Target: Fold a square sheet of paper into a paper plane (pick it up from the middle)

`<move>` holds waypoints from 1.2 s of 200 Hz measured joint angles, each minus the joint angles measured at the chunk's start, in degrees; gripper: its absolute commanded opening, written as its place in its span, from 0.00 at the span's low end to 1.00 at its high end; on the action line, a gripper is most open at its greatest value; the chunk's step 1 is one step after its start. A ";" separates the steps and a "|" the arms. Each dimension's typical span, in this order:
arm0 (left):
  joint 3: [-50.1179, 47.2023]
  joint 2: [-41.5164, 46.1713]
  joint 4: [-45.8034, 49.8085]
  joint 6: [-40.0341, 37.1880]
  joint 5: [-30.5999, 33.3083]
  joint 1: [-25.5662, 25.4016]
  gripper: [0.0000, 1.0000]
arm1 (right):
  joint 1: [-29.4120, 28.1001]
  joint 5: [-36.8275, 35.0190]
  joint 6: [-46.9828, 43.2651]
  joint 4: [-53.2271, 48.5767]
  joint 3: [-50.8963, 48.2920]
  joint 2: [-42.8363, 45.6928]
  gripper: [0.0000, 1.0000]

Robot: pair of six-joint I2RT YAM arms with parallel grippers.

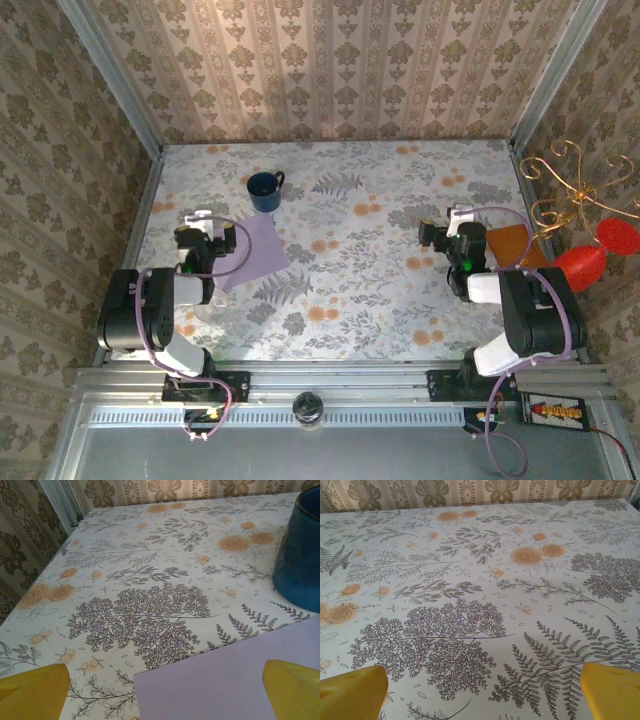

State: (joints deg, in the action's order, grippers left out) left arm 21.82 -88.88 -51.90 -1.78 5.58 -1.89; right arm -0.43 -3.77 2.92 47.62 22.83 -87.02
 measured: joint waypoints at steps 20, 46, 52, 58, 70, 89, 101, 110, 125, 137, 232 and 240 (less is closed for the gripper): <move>0.00 0.00 0.00 0.00 -0.02 0.00 1.00 | 0.00 0.00 0.00 0.00 0.00 0.00 1.00; 0.00 0.00 0.00 0.00 -0.02 0.00 1.00 | 0.00 0.00 0.00 0.00 0.00 0.00 1.00; 0.00 0.00 0.02 0.00 -0.02 0.00 1.00 | 0.00 0.00 0.00 0.00 0.00 0.00 1.00; 0.00 0.00 0.00 0.00 -0.02 0.00 1.00 | 0.00 0.00 0.00 0.00 0.00 0.00 1.00; 0.00 0.00 0.00 0.00 -0.02 0.00 1.00 | 0.00 0.00 0.00 0.00 0.00 0.00 1.00; 0.00 0.00 0.00 0.00 -0.02 0.00 1.00 | 0.00 0.00 0.00 0.00 0.00 0.00 1.00; 0.00 0.00 0.00 0.00 -0.02 0.04 1.00 | 0.00 0.00 0.00 -0.02 0.00 0.00 1.00; 0.00 0.00 0.00 0.00 -0.02 0.04 1.00 | 0.00 0.00 0.00 -0.02 0.00 0.00 1.00; 0.00 0.00 0.00 0.00 -0.04 0.04 1.00 | 0.00 0.00 0.00 -0.02 0.02 -0.07 1.00; 0.00 0.00 0.00 0.00 -0.04 0.04 1.00 | 0.00 0.00 0.00 -0.04 0.02 -0.11 1.00; 0.00 0.81 0.79 0.00 0.96 -0.11 1.00 | -0.72 -0.04 -0.72 -1.49 0.07 0.70 1.00; 0.00 2.32 2.38 0.00 1.81 -0.35 1.00 | -1.31 -0.09 -1.16 -3.23 0.17 1.97 1.00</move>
State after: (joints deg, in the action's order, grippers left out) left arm 21.82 -86.56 -49.52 -1.78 7.40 -2.24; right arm -1.74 -3.86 1.76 44.38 23.00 -85.06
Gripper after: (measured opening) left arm 0.998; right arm 0.999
